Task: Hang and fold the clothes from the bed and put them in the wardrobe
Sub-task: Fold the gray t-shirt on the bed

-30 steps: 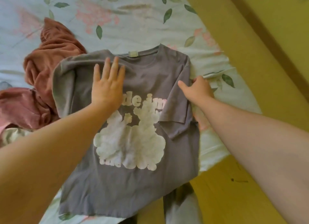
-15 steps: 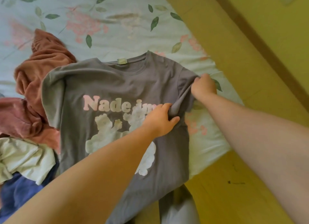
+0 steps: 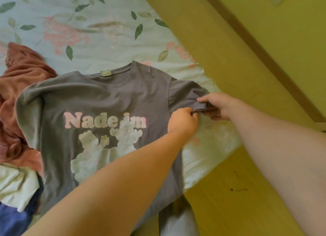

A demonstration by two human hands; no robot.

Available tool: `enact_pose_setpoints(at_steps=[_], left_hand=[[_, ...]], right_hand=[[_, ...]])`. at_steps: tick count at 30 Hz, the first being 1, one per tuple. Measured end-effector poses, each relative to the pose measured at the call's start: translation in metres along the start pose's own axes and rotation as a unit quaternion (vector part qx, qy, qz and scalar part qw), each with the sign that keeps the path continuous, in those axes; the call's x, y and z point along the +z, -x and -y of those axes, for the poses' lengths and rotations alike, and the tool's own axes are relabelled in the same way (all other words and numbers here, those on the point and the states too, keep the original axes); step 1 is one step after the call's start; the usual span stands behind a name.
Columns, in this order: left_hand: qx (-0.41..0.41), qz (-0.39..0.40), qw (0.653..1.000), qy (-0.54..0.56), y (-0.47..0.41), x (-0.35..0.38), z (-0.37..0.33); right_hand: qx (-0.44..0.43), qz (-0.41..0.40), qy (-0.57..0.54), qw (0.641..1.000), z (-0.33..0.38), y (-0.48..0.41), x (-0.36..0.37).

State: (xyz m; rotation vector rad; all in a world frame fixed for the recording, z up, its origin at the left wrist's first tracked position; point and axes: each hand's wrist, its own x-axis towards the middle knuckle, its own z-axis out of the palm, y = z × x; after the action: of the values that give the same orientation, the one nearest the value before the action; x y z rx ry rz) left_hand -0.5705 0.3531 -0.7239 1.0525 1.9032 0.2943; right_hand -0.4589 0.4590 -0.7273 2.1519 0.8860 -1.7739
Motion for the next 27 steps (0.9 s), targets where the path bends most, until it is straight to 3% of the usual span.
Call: enact_pose_setpoints(at_steps=[2, 4, 8, 12, 14, 17, 22, 25, 27], left_hand=[[-0.028, -0.012, 0.999, -0.025, 0.002, 0.013, 0.000], [-0.053, -0.004, 0.998, 0.024, 0.006, 0.026, 0.003], [-0.034, -0.005, 0.994, 0.108, 0.017, 0.045, 0.015], [-0.011, 0.009, 0.988, 0.151, 0.023, 0.035, 0.026], [-0.047, 0.010, 0.968, 0.247, 0.024, 0.025, 0.030], [-0.122, -0.031, 0.925, 0.358, 0.029, 0.009, 0.042], [-0.233, -0.201, 0.901, 0.305, 0.039, -0.013, 0.090], [-0.281, -0.193, 0.912, 0.227, 0.040, -0.027, 0.126], [-0.284, -0.161, 0.929, 0.172, 0.040, -0.035, 0.150]], right_hand=[[-0.024, -0.052, -0.092, 0.994, 0.008, -0.004, -0.007], [-0.063, -0.141, -0.175, 0.972, 0.017, -0.004, -0.010], [-0.123, -0.285, -0.061, 0.949, 0.017, -0.003, 0.005], [-0.103, -0.294, -0.075, 0.947, 0.004, -0.001, 0.028], [-0.117, -0.301, -0.106, 0.941, 0.007, 0.003, 0.036], [-0.204, -0.313, -0.088, 0.923, 0.023, 0.020, 0.060], [-0.344, -0.227, -0.004, 0.911, 0.046, 0.044, 0.145], [-0.359, -0.088, 0.058, 0.927, 0.042, 0.040, 0.192], [-0.352, -0.042, 0.165, 0.921, 0.036, 0.029, 0.209]])
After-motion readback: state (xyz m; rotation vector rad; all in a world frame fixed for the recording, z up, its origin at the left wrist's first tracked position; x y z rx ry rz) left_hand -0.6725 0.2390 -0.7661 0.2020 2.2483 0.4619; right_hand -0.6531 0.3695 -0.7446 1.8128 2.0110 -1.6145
